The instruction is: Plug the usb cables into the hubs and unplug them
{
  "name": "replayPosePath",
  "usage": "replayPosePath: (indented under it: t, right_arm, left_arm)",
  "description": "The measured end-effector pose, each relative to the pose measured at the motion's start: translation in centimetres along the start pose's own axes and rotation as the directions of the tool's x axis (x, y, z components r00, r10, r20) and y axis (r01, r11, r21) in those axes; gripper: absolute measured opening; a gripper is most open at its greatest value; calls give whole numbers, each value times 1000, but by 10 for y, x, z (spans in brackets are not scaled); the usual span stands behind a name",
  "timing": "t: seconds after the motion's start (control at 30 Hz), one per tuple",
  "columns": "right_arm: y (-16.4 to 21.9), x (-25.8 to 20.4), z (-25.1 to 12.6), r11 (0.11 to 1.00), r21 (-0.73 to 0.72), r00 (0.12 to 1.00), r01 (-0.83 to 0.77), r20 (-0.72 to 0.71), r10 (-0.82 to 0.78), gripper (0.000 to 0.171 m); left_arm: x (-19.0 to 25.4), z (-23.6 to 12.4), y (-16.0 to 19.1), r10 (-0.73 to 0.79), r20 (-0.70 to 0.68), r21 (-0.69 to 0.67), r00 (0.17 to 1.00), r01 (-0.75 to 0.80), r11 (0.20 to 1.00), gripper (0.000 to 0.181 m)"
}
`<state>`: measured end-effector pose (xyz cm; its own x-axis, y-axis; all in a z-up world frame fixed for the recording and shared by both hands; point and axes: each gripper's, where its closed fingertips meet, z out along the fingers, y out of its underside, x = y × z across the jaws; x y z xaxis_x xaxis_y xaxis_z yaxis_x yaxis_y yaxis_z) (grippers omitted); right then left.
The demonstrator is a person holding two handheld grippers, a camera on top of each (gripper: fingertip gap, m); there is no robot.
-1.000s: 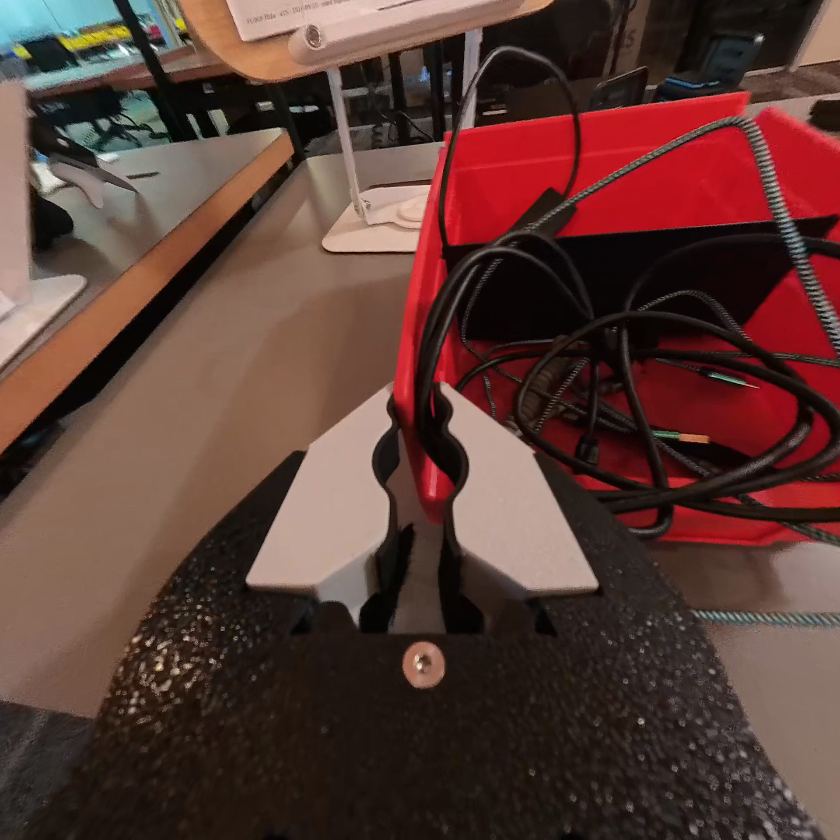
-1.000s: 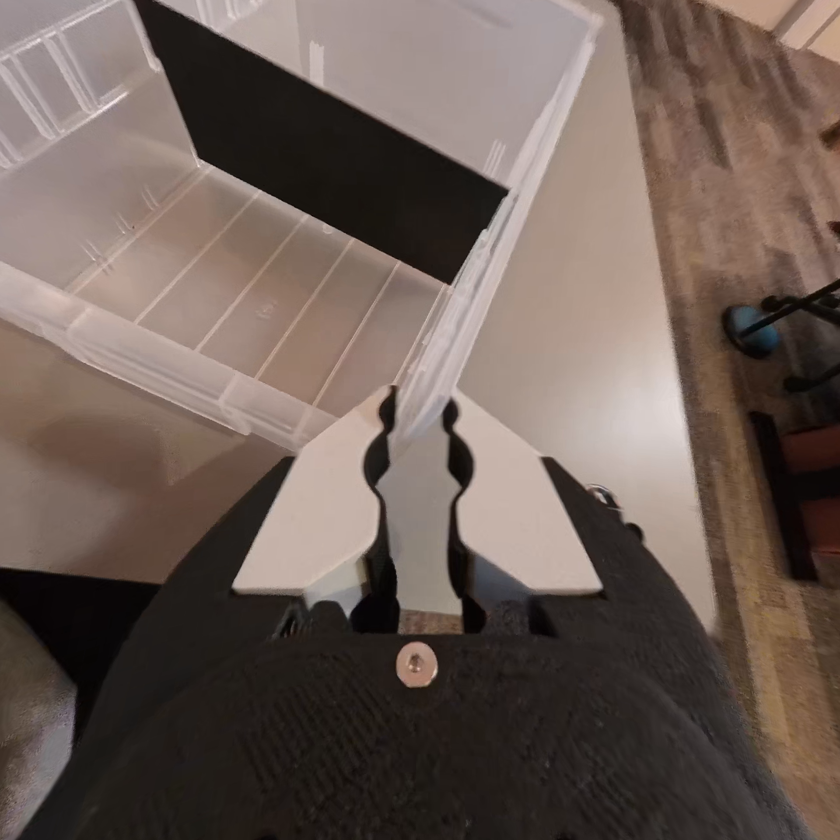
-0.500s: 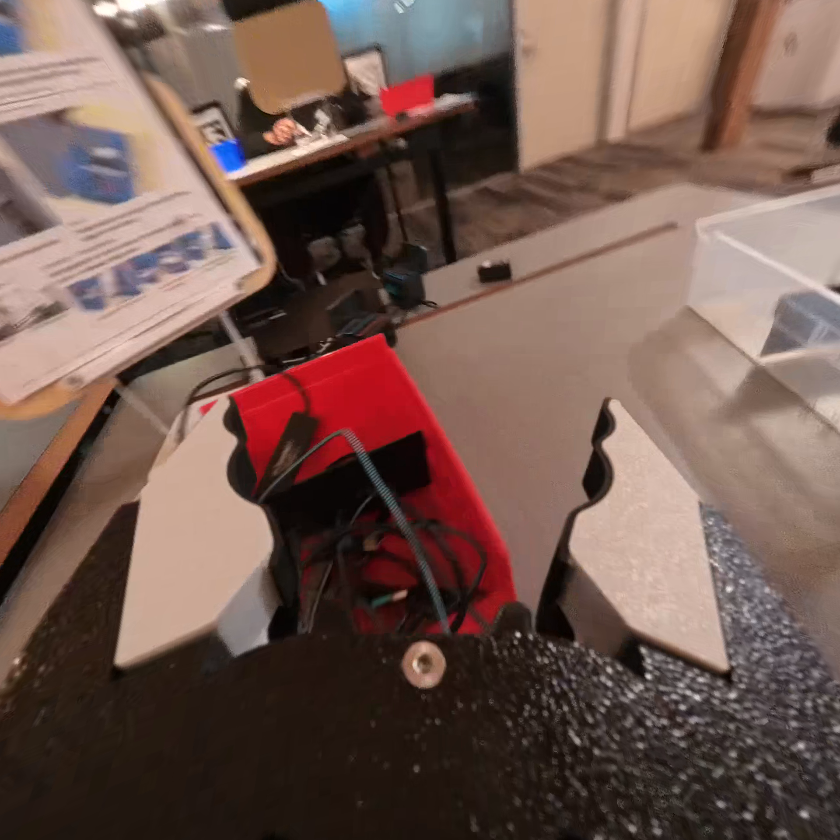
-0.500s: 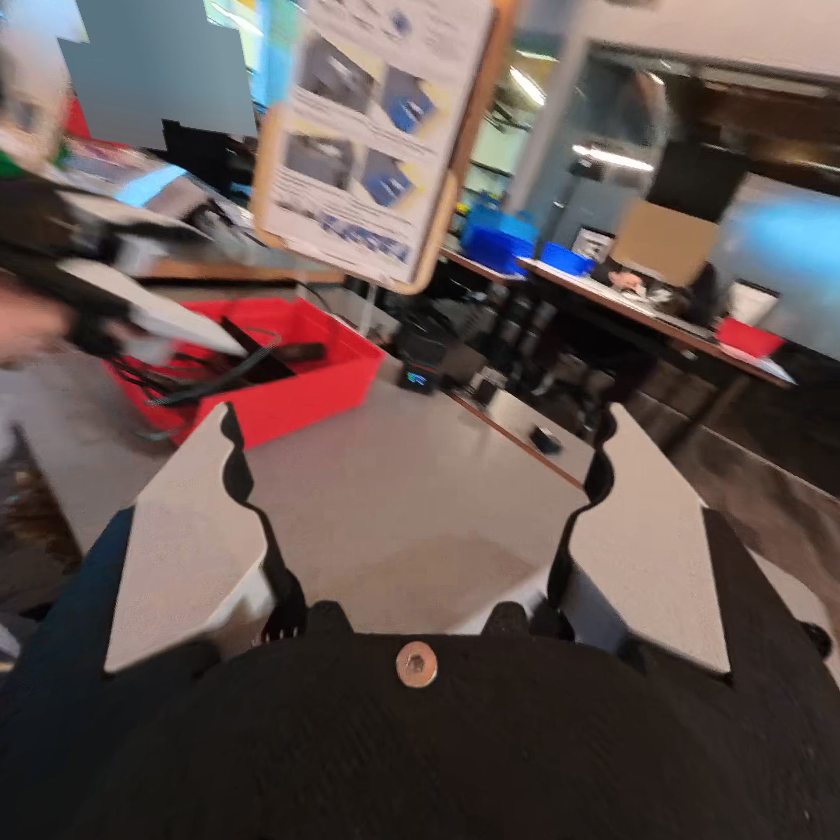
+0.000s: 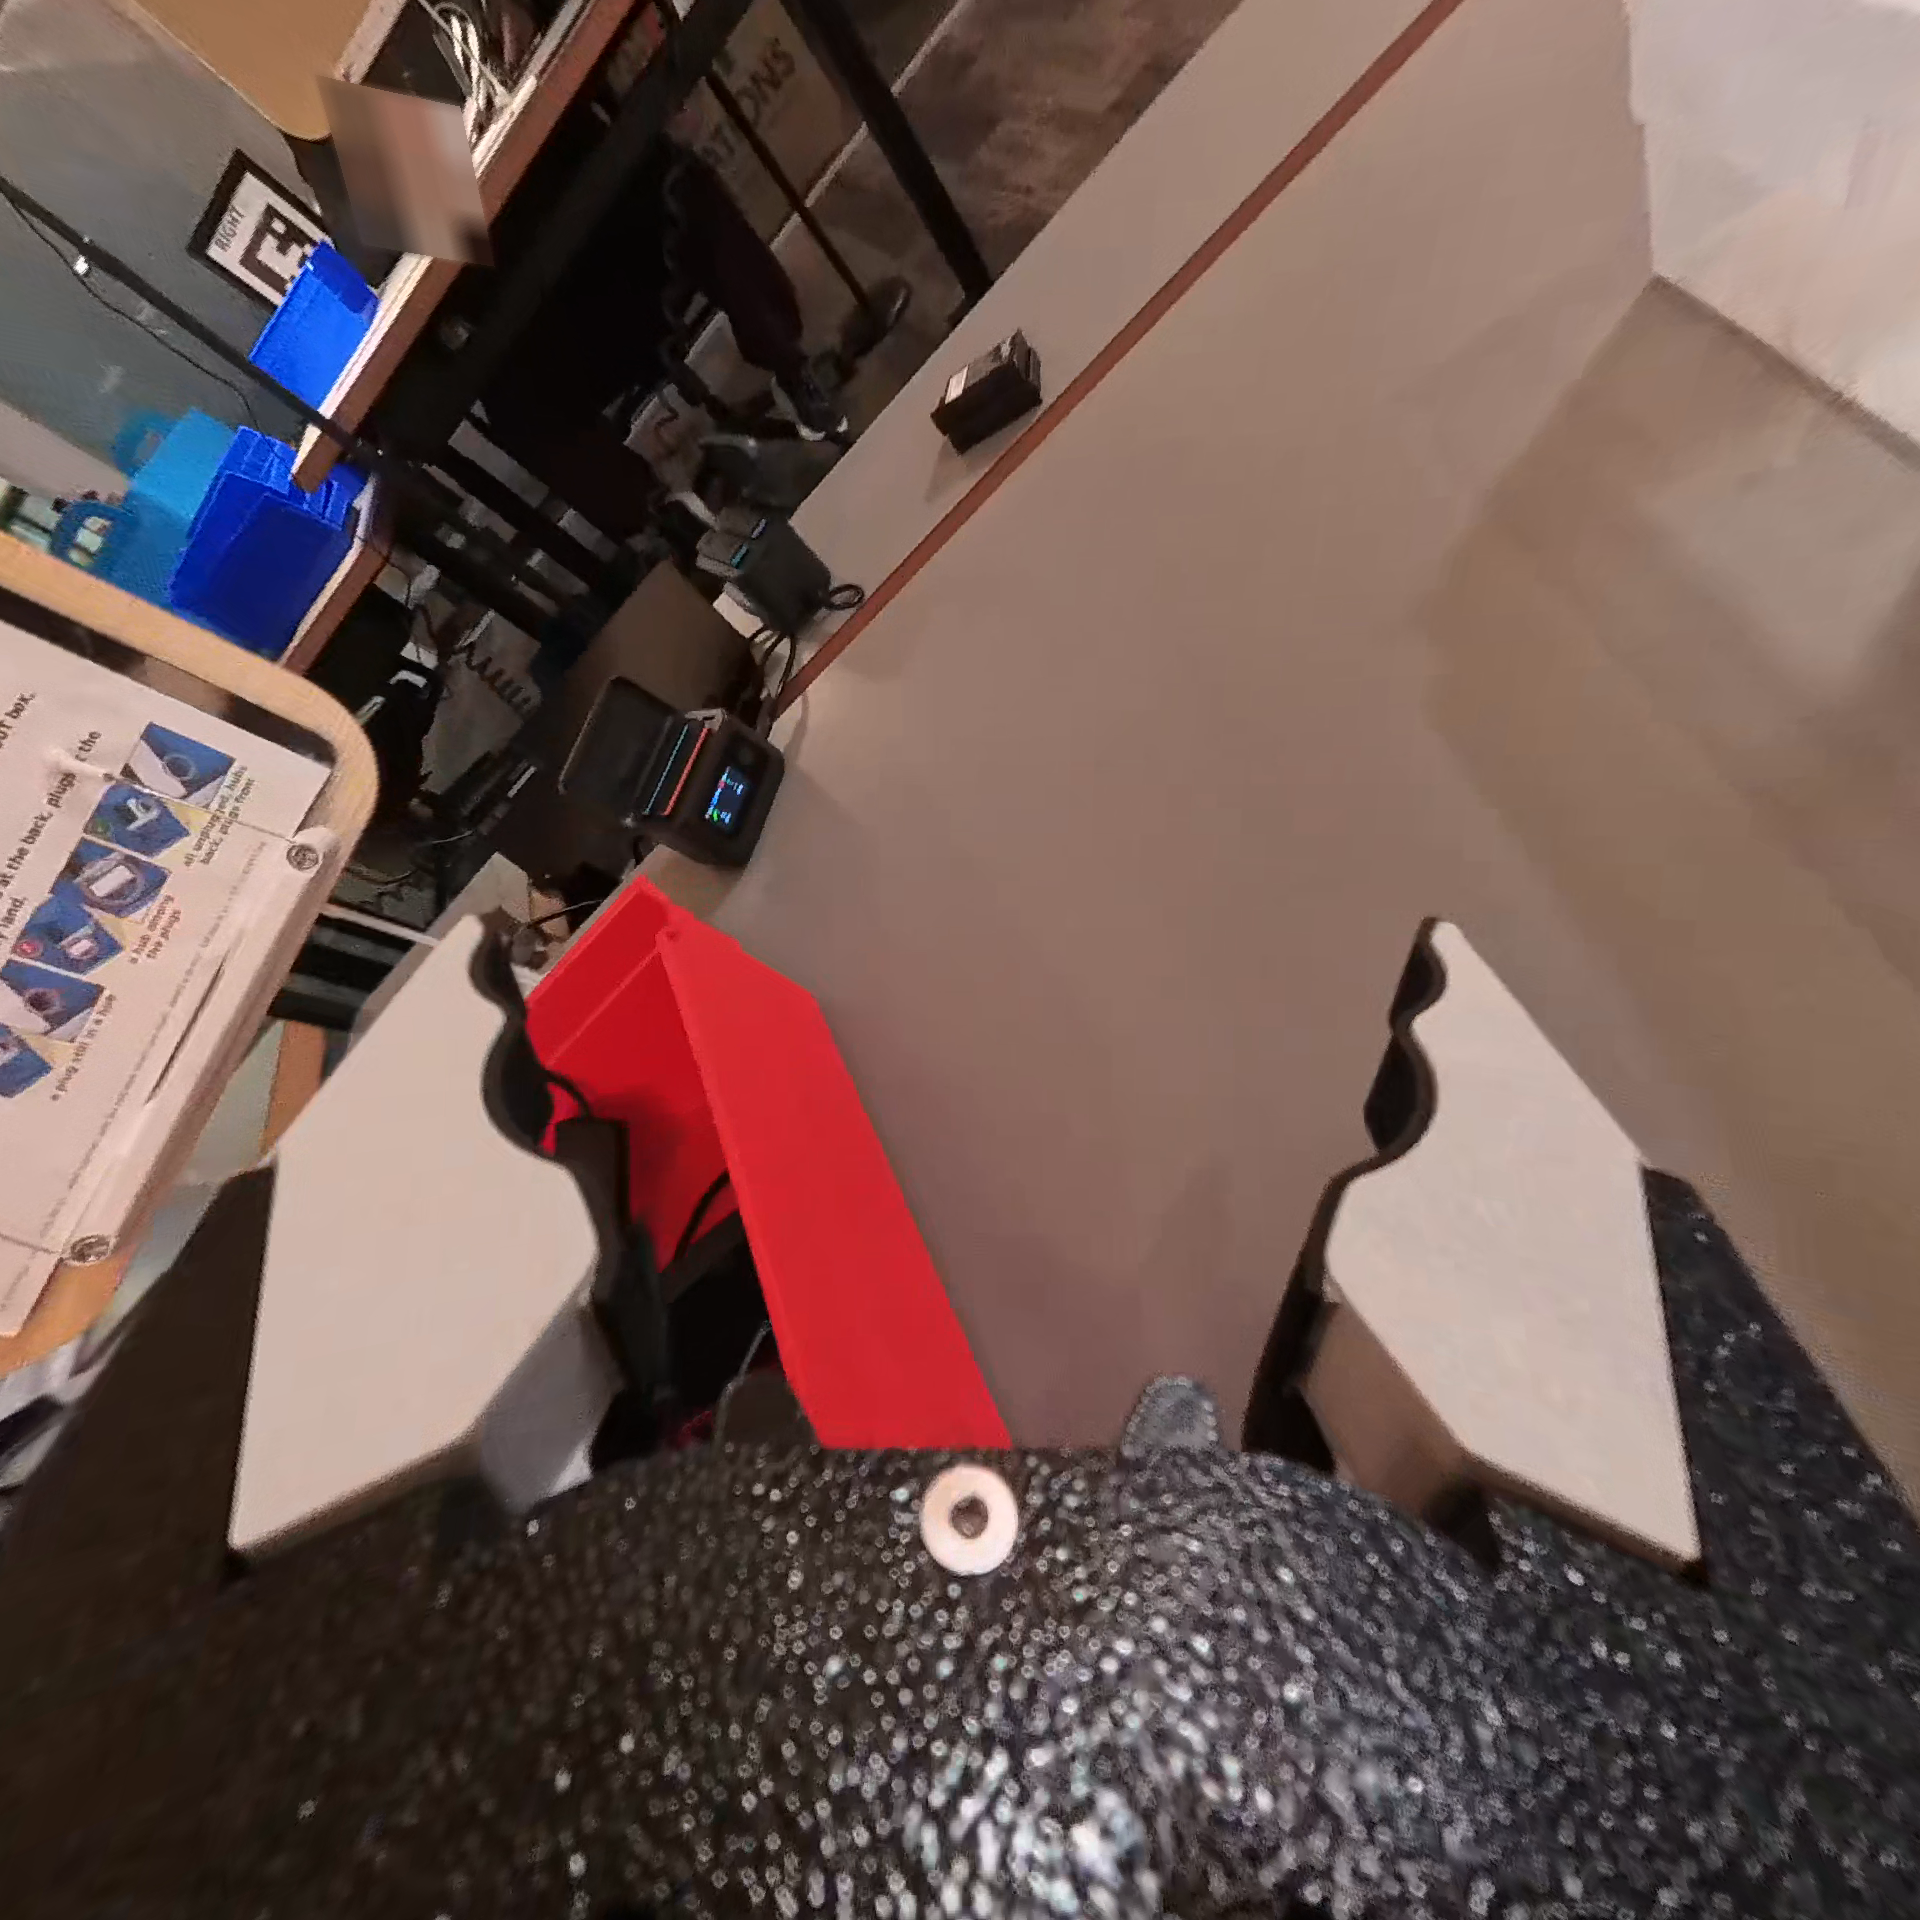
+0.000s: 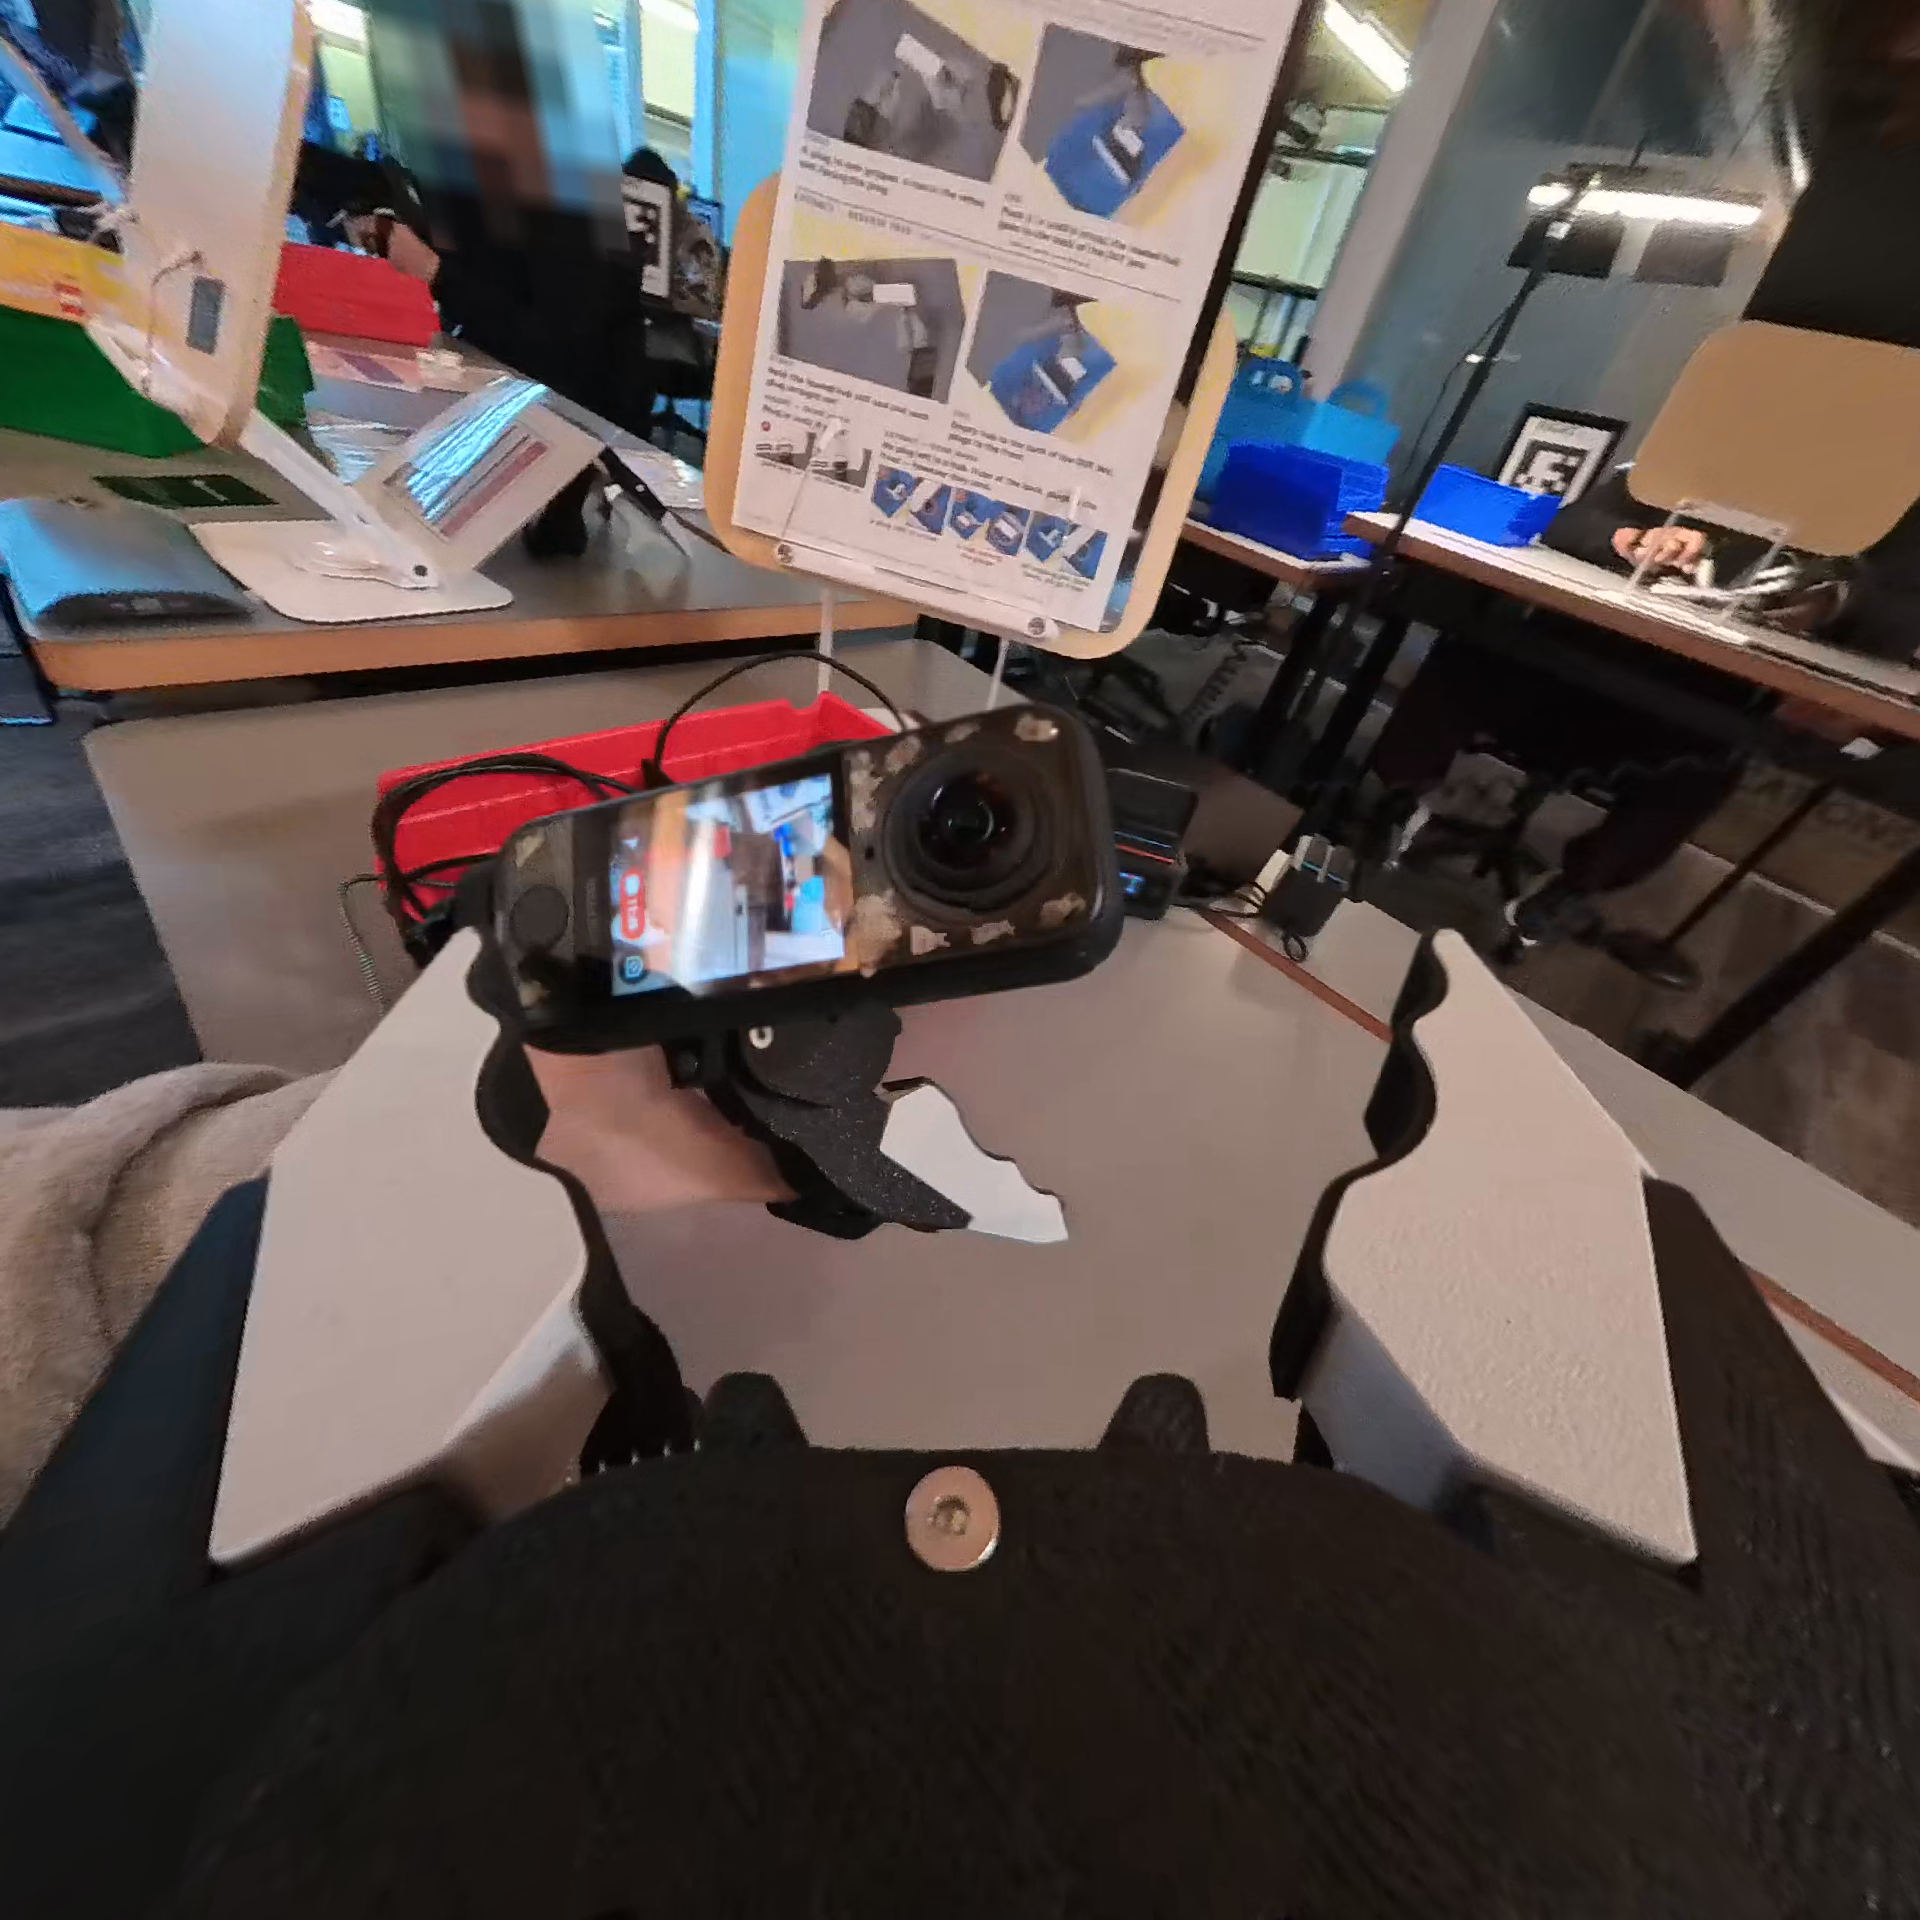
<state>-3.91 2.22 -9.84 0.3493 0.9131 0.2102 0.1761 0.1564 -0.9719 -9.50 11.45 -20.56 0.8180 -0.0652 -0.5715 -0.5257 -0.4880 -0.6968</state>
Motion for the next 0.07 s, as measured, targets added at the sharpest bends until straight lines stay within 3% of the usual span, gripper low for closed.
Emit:
replayPosePath:
  t: [0.07]
  right_arm:
    - [3, 6, -2, 1000, -1, 1000, -16, -16, 16, 159]
  left_arm:
    - [4, 4, 2, 24, 3, -12, 1000, -24, 1000, 158]
